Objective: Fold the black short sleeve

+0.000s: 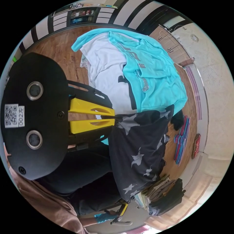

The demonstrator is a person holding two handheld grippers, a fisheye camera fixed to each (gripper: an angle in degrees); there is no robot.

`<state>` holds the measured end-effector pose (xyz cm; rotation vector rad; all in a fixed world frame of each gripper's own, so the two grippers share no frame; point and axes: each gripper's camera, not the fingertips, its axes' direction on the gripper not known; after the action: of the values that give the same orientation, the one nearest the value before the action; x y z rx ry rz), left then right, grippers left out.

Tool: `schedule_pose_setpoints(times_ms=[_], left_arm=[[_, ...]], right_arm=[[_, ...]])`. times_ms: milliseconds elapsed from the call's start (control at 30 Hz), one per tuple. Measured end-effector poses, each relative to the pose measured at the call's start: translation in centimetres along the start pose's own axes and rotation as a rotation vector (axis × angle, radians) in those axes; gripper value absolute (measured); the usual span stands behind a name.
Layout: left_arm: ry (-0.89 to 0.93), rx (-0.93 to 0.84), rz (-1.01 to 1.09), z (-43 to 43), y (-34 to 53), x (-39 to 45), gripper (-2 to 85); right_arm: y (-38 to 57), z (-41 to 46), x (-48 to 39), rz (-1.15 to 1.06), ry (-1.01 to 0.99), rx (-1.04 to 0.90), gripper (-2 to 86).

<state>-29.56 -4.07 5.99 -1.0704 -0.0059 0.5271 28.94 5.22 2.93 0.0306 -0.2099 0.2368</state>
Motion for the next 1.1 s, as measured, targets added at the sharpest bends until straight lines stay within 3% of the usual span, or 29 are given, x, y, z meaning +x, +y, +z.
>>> schedule_pose_setpoints(times_ms=[200,333,467,600,767,933,1100], left_arm=[[-0.034,-0.013,0.016,0.1,-0.2,0.5,-0.7],[-0.045,-0.011,0.004,0.2,-0.3,0.7,-0.7],[-0.063,-0.009,0.01,0.2,-0.2,0.9,-0.8],[-0.06,-0.025,0.013,0.5,0.0,1.0,-0.8],[-0.028,-0.052,0.003,0.7,-0.6,1.0,-0.7],[-0.045,-0.071,0.025,-1.1,-1.6,1.3,-0.3],[-0.047,0.031,0.016,-4.1,-3.6,0.8,1.9]], right_arm=[[-1.3,-0.8,1.2,0.005,0.009,0.055,6.9],[-2.6,2.5,2.2,0.083,-0.147,0.003,9.7],[-2.8,4.3,2.9,0.153,-0.227,-0.024,3.2],[-1.3,1.5,2.3,0.165,-0.072,0.167,-0.2],[-0.5,3.4,2.7,0.201,-0.063,0.045,-0.2],[-2.9,2.2,2.1,0.154,0.01,0.103,3.3],[-7.3,3.1,1.0,0.068,0.036,0.152,7.0]])
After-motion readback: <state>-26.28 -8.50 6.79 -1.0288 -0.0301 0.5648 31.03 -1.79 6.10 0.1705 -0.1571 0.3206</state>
